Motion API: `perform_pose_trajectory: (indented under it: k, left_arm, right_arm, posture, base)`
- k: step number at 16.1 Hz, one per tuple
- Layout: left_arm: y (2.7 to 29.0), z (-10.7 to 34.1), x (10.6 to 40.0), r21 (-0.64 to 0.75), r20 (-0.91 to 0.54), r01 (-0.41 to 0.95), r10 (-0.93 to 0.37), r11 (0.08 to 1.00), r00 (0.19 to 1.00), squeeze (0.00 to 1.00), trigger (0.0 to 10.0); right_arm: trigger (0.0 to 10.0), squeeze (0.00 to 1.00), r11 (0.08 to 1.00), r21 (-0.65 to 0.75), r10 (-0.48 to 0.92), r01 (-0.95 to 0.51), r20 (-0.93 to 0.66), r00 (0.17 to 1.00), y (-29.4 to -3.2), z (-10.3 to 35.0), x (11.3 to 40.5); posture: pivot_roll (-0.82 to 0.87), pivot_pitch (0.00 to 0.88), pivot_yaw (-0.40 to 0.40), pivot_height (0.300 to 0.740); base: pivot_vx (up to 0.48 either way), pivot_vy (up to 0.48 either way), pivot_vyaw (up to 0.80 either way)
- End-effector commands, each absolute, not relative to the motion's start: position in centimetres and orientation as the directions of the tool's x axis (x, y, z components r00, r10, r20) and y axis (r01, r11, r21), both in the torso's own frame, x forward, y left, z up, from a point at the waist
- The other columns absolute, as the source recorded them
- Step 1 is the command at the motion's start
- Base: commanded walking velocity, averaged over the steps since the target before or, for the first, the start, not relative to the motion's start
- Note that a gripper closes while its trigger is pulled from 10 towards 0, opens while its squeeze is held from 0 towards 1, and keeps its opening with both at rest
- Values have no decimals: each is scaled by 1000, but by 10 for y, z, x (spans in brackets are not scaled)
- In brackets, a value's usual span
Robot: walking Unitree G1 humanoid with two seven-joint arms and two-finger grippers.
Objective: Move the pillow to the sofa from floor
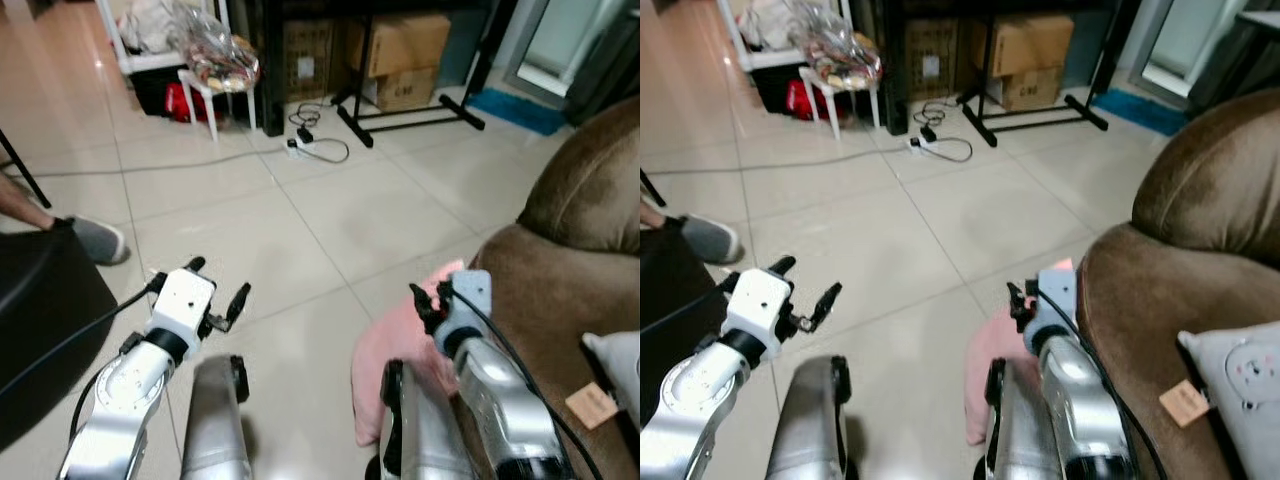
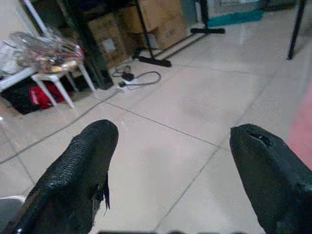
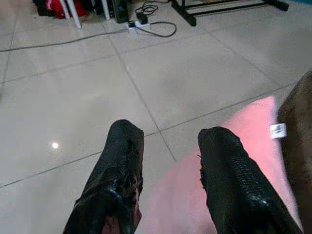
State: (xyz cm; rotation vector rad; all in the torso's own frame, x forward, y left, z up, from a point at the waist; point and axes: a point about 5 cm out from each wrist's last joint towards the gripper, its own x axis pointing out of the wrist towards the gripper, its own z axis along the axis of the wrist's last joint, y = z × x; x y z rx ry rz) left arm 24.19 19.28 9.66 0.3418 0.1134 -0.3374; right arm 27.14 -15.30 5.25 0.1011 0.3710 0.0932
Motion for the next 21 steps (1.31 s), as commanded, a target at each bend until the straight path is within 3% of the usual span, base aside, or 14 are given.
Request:
perform_pose_trajectory:
  k: [1, 5, 10, 11, 14, 17, 18, 19, 20, 21]
  left_arm:
    - [188, 100, 246, 314, -158, 389, -356, 866, 921, 0, 10000]
    - [182, 100, 253, 294, -175, 484, -451, 824, 875, 0, 10000]
    - [172, 99, 256, 263, -199, 577, -542, 773, 816, 0, 10000]
    - [172, 98, 254, 253, -215, 603, -563, 757, 798, 0, 10000]
    - [174, 96, 247, 228, -253, 646, -596, 729, 762, 0, 10000]
    - [177, 95, 243, 207, -279, 678, -622, 705, 732, 0, 10000]
    - [177, 94, 244, 204, -285, 684, -626, 700, 726, 0, 10000]
    - [177, 94, 244, 203, -287, 687, -628, 698, 723, 0, 10000]
    - [176, 94, 245, 201, -289, 691, -632, 694, 719, 0, 10000]
    - [176, 95, 245, 199, -290, 696, -636, 690, 715, 0, 10000]
  right_arm:
    - [10000, 1000, 991, 126, 90, -48, -357, 930, -157, 50, 276]
    - [10000, 1000, 994, -61, -113, 95, -468, 877, -184, 29, 292]
    - [10000, 1000, 963, -233, -246, 133, -567, 786, -205, 11, 300]
    - [10000, 0, 960, -244, -262, 138, -604, 753, -207, 3, 296]
    - [10000, 0, 942, -315, -305, 118, -652, 694, -212, -10, 285]
    - [10000, 0, 954, -276, -282, 115, -703, 653, -209, -19, 278]
    - [4706, 0, 949, -301, -286, 91, -708, 646, -210, -22, 274]
    - [2863, 0, 948, -304, -290, 92, -708, 644, -210, -23, 273]
    - [0, 0, 948, -303, -292, 96, -709, 642, -211, -23, 273]
    - [0, 0, 949, -299, -289, 97, -710, 642, -210, -23, 273]
  posture:
    - [45, 0, -44, 455]
    - [30, 0, -22, 455]
    - [35, 0, -5, 455]
    - [46, 0, -5, 455]
    - [54, 0, -2, 455]
    - [45, 0, 2, 455]
    - [43, 0, 3, 455]
    - [43, 0, 3, 455]
    - [44, 0, 4, 455]
    - [44, 0, 5, 455]
  base:
    - [0, 0, 0]
    - [0, 0, 0]
    - [0, 0, 0]
    - [0, 0, 0]
    - [0, 0, 0]
    - [0, 0, 0]
    - [0, 0, 0]
    - [0, 0, 0]
    - [0, 0, 0]
    - [0, 0, 0]
